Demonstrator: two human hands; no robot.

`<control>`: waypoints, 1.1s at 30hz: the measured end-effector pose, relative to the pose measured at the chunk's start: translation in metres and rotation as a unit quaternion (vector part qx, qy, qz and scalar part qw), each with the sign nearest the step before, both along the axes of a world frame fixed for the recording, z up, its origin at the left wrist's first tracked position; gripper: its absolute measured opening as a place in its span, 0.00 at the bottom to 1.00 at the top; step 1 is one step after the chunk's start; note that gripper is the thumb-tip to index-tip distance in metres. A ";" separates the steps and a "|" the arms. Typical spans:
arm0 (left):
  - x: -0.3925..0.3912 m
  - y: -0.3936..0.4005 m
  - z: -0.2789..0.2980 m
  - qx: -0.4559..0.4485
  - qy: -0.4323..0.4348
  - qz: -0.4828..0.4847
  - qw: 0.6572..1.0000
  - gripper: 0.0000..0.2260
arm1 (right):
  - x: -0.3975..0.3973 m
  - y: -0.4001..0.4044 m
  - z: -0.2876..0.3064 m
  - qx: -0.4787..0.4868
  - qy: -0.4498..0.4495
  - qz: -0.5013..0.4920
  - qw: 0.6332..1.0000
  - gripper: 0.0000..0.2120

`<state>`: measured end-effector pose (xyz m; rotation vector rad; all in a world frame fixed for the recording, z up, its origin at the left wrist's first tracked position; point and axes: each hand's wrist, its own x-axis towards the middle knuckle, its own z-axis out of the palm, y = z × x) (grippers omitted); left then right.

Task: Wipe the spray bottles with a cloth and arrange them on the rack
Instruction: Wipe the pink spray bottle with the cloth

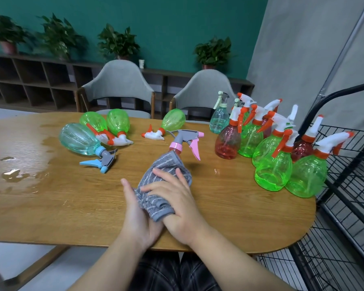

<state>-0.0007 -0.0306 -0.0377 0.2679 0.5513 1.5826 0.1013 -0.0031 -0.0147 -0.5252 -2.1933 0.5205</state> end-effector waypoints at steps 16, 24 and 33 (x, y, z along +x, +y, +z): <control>0.001 0.005 -0.005 0.028 0.036 0.005 0.999 0.32 | 0.019 0.005 0.037 -0.551 0.582 -0.099 0.589 0.15; 0.009 0.004 -0.002 0.042 0.114 -0.001 0.993 0.35 | 0.001 0.005 0.016 -0.120 0.155 -0.122 0.973 0.23; 0.009 0.002 0.000 0.039 0.111 -0.038 0.992 0.26 | 0.016 0.008 0.000 -0.076 0.122 -0.022 0.989 0.22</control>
